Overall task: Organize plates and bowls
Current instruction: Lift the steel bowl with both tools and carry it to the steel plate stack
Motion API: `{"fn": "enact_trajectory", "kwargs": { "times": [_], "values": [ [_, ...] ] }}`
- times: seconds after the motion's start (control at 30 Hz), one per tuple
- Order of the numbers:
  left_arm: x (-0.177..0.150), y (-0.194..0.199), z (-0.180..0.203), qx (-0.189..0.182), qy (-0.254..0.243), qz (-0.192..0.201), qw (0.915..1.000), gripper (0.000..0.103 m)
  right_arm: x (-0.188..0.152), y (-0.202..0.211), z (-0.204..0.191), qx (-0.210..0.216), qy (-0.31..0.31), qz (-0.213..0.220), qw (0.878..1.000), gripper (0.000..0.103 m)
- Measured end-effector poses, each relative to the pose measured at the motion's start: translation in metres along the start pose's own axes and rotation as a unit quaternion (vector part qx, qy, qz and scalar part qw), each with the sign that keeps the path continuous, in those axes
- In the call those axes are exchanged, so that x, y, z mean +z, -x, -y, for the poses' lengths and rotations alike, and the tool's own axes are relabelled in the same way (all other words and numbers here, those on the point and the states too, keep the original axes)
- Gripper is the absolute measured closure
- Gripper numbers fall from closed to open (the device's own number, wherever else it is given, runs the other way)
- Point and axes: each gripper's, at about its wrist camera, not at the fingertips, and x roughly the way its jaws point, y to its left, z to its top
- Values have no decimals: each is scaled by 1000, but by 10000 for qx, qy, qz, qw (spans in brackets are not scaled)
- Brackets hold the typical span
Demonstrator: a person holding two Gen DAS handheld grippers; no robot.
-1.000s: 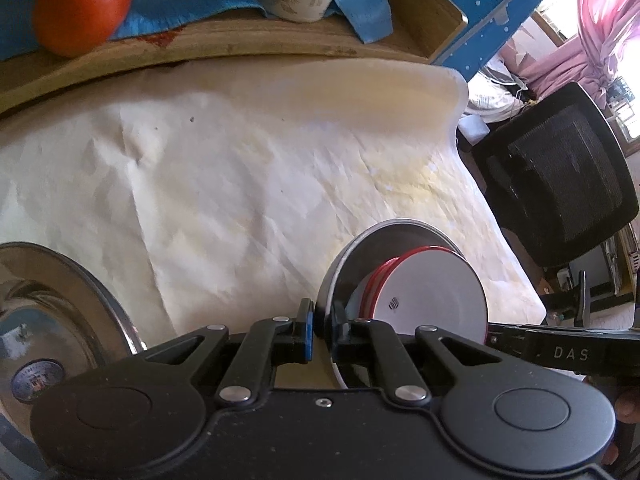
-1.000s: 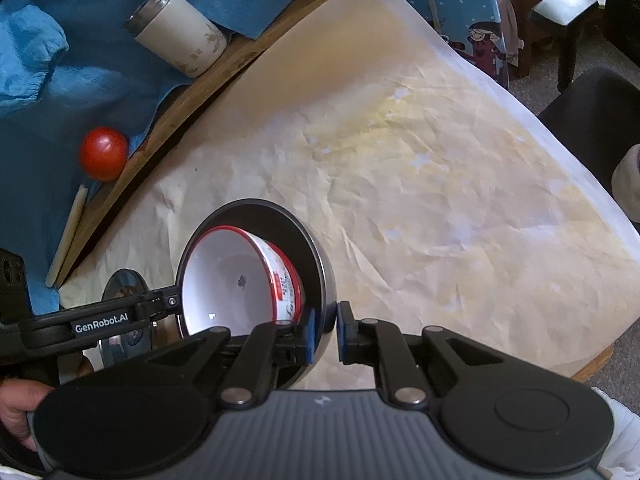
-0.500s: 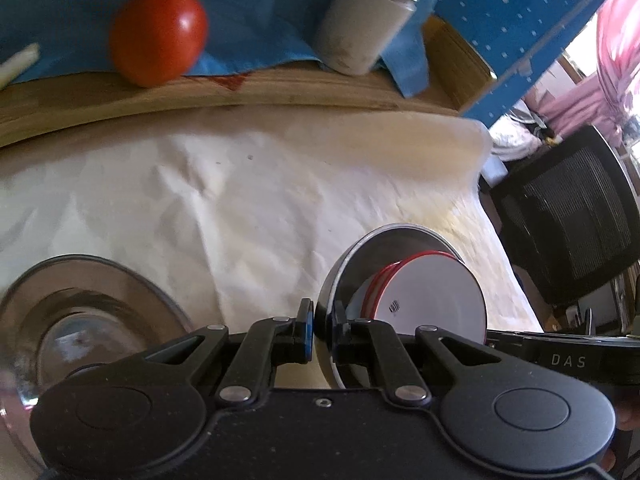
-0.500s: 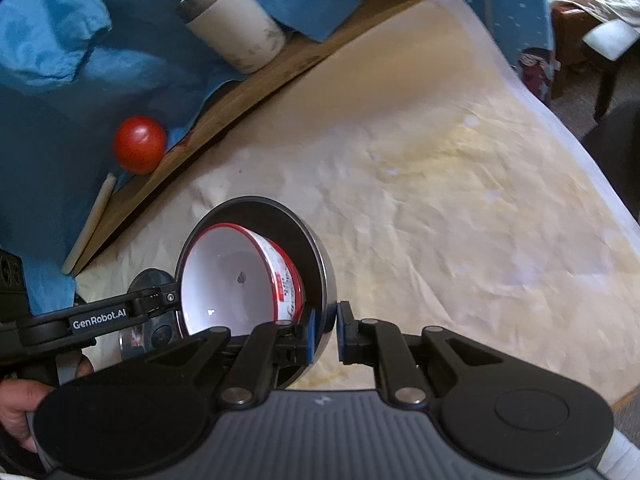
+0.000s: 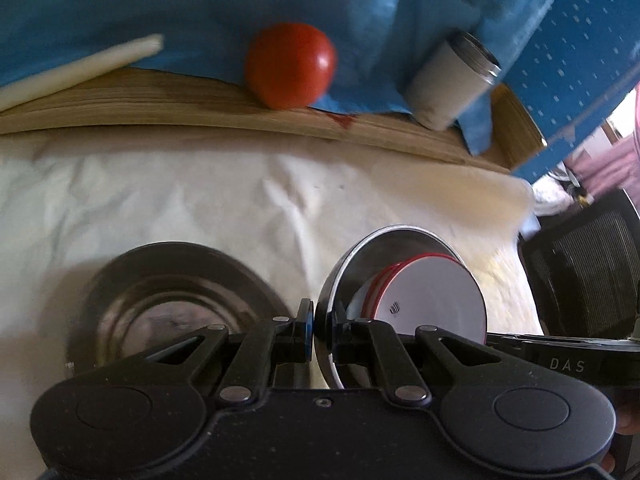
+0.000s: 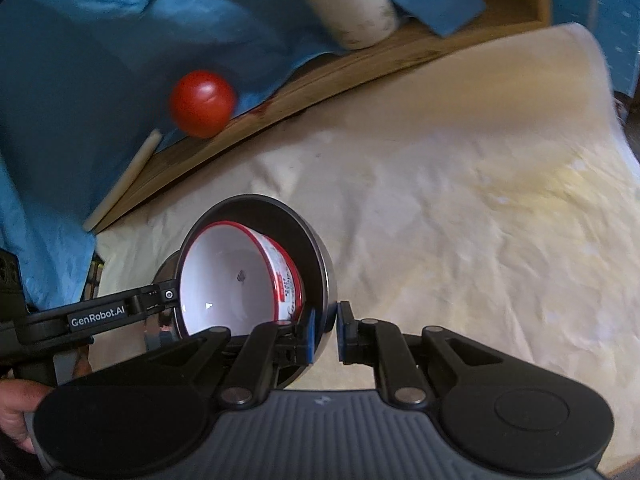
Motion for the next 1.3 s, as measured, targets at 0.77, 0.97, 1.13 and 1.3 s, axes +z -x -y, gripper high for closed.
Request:
{"fn": "enact_trajectory", "kwargs": {
  "times": [0.77,0.97,1.13,1.3],
  "values": [
    [-13,44,-69,622,917,445,9928,97,19,-52,-80,304,982,-523,9933,91],
    [-18,48,-81,702,1072,544,9903,97,20,-61,-92,342,1129,-646,9909,91],
    [-23,50,-89,760,1184,549,9885,97,21,-69,-101,359,1221,-742,9891,91],
    [-29,52,-97,765,1295,611,9867,97,19,-75,-109,361,1316,-825,9872,91]
  ]
}}
